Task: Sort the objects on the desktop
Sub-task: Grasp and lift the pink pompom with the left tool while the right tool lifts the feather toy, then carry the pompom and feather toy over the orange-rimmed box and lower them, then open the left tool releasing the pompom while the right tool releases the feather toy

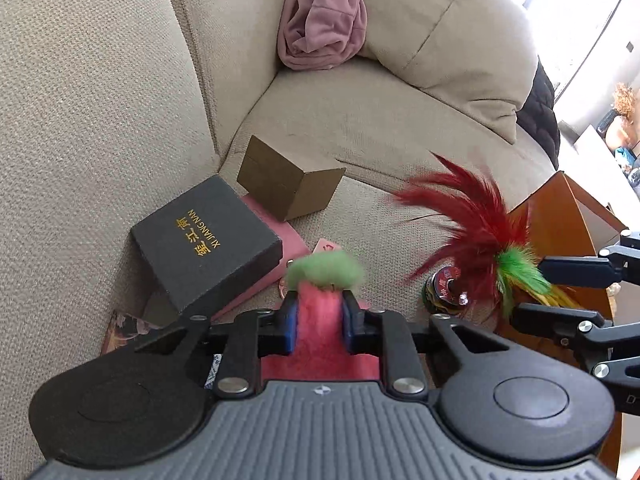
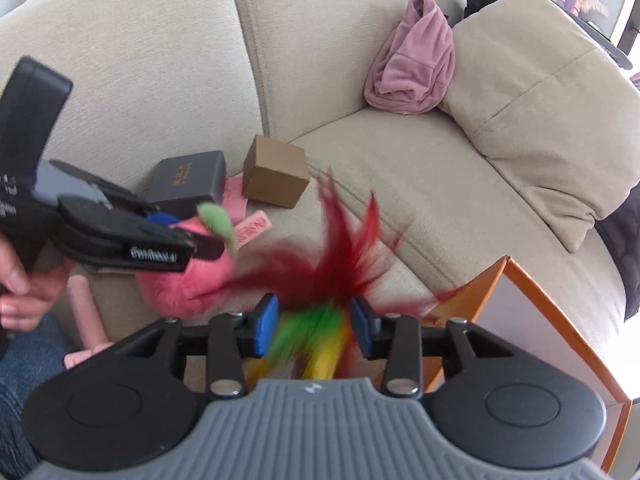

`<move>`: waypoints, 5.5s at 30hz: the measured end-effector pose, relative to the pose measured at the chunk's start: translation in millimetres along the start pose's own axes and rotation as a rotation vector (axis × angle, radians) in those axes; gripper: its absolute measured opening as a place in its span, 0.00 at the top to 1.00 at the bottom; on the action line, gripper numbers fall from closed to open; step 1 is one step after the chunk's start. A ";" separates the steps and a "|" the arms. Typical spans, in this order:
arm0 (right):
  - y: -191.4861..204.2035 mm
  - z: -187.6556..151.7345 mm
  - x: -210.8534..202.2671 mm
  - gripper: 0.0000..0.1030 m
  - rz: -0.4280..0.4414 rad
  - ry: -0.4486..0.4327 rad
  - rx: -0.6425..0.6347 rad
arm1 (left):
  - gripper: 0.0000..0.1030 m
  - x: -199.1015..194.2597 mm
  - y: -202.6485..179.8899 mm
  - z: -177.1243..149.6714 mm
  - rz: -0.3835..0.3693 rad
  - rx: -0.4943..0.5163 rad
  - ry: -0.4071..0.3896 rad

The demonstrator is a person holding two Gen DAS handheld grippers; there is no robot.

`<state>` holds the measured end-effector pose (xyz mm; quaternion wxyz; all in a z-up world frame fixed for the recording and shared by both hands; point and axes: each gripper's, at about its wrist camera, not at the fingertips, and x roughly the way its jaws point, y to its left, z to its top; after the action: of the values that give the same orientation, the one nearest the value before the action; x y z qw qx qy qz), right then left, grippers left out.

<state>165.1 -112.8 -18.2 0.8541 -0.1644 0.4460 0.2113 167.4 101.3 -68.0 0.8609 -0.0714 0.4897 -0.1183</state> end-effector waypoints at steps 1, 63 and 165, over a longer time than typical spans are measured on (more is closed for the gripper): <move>0.1 -1.4 -0.1 0.58 -0.001 0.005 0.000 | 0.81 -0.1 1.7 0.7 -0.007 -0.002 -0.001; -71.5 -28.9 -77.9 0.93 -0.006 -0.280 0.225 | 0.54 -78.0 -78.8 4.2 -0.099 0.168 -0.167; -74.9 -110.6 -84.6 0.61 0.002 -0.200 0.309 | 0.72 -76.9 -117.6 -21.3 0.130 0.258 -0.072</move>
<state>83.2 -247.0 -1.6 0.9091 -0.0091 0.3861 0.1563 95.6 9.1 12.8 0.8857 0.0674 0.4430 -0.1215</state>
